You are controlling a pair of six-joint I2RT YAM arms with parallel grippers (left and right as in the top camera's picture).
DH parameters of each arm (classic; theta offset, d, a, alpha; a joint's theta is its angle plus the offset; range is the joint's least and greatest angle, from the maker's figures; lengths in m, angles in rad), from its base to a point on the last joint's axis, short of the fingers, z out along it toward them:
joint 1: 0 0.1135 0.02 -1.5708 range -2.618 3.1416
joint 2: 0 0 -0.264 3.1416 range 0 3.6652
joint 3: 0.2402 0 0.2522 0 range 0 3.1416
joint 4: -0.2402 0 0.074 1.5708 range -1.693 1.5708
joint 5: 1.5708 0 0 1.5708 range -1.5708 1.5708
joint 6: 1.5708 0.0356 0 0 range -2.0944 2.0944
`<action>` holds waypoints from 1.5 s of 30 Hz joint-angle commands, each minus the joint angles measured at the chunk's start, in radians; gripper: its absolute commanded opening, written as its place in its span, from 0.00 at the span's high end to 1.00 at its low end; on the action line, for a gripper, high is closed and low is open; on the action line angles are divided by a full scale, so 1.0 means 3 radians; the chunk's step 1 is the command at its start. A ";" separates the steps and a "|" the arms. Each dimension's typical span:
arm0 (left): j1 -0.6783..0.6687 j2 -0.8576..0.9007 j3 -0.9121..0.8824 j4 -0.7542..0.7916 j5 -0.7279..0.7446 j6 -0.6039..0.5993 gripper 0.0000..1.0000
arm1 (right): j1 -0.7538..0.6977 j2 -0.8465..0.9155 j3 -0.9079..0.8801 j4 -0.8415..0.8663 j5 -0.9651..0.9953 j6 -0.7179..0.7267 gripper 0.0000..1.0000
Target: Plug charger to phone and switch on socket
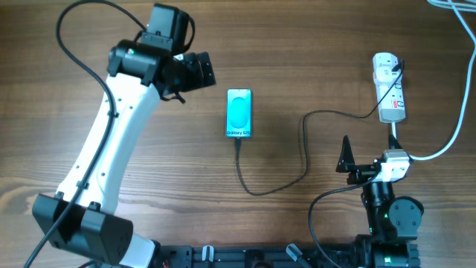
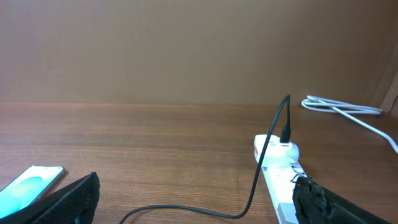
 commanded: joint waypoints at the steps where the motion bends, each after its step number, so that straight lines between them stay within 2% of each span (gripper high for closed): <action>1: -0.0038 -0.0224 -0.0229 0.0048 -0.0070 -0.0056 0.00 | -0.0008 -0.0042 -0.0005 0.0011 0.0042 -0.0058 0.00; 16: -0.0037 -0.1061 -0.1607 0.0932 -0.0071 -0.0055 0.00 | -0.0008 -0.0042 -0.0005 0.0011 0.0042 -0.0058 0.00; 27: 0.0037 -0.1581 -0.1811 0.0774 -0.0084 -0.0053 0.00 | -0.0008 -0.0042 -0.0005 0.0011 0.0042 -0.0057 0.00; 32: 0.0167 -0.1835 -0.2131 0.0860 -0.0081 -0.0053 0.00 | -0.0008 -0.0042 -0.0005 0.0011 0.0043 -0.0057 0.00; 35: 0.0233 -0.2023 -0.2453 0.1122 -0.0078 -0.0043 0.00 | -0.0008 -0.0042 -0.0005 0.0011 0.0043 -0.0057 0.00; 40: 0.0248 -0.2387 -0.3005 0.1670 0.0263 0.0463 0.00 | -0.0008 -0.0042 -0.0005 0.0011 0.0043 -0.0057 0.00; 45: 0.0248 -0.2808 -0.3482 0.2087 0.0281 0.0477 0.00 | -0.0008 -0.0042 -0.0005 0.0011 0.0042 -0.0058 0.00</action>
